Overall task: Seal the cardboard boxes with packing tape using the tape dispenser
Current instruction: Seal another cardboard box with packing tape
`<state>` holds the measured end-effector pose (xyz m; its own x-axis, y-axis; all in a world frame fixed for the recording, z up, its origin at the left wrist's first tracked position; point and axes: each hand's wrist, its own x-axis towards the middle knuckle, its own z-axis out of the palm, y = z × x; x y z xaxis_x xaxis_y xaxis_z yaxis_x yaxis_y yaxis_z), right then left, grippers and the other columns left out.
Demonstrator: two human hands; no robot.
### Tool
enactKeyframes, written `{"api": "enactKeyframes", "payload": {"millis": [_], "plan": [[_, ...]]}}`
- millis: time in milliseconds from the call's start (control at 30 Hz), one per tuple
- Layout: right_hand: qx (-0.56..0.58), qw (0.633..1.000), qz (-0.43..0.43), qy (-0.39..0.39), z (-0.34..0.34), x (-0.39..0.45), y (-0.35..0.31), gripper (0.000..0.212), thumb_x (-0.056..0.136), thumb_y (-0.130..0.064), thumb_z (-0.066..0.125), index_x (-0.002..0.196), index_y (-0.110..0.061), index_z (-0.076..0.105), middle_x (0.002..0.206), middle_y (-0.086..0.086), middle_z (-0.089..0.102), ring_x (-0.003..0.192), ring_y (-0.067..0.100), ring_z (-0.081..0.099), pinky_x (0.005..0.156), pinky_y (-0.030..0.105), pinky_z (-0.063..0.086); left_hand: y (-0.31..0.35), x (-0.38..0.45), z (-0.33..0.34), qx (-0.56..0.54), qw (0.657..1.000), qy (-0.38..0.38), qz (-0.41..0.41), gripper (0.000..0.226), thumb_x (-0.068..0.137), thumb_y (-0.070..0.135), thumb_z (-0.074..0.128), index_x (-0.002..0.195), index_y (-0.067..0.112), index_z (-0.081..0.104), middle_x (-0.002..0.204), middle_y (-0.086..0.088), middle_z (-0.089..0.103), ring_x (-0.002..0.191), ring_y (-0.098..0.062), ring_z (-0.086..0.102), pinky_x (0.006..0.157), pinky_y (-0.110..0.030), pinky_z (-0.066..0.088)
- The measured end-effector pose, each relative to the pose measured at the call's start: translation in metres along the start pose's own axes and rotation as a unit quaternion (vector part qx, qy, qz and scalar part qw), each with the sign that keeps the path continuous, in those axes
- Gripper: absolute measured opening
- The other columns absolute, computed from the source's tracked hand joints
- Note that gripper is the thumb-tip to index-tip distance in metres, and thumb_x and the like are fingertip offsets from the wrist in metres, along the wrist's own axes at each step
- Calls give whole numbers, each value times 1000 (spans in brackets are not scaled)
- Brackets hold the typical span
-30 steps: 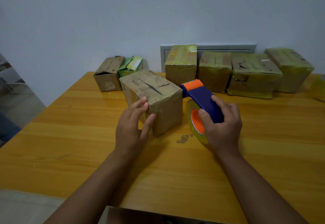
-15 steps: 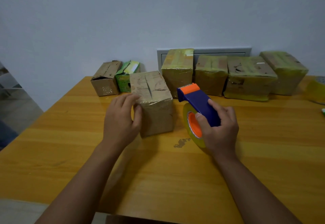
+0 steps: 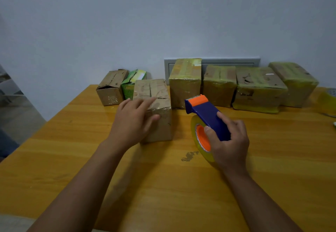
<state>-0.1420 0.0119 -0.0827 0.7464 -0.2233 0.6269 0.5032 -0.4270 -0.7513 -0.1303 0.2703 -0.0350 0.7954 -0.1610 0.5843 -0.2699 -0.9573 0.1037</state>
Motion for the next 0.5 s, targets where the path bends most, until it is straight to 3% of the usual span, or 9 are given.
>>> {"api": "enactKeyframes", "payload": {"millis": [100,200,367,500], "plan": [[0,1000,3,-1,-1,-1,0,67,77,-54,58,130,-12,59,110,1,45,96,-11,49,67,2,44,-1,5,2,36,998,26,39,34,89,27,67,121,16,66,106,-6,66,103,-30,59,98,-45,41],[1,1000,5,1,-1,0,1,66,77,-53,59,130,-12,59,110,0,45,95,-9,50,67,2,44,-7,10,9,48,997,43,31,34,90,28,57,120,15,67,104,-6,68,99,-29,61,93,-42,42],[2,1000,3,-1,0,0,0,65,77,-51,60,128,-11,59,108,3,47,96,-10,51,67,2,44,3,19,26,83,996,23,-36,44,91,23,65,133,14,55,121,-11,64,114,-32,55,91,-43,45],[2,1000,3,2,2,1,2,65,77,-51,60,128,-11,60,108,3,47,97,-13,49,67,1,44,5,28,39,49,997,-12,-57,47,98,31,51,141,12,43,149,-12,42,140,-28,34,109,-41,35]]}}
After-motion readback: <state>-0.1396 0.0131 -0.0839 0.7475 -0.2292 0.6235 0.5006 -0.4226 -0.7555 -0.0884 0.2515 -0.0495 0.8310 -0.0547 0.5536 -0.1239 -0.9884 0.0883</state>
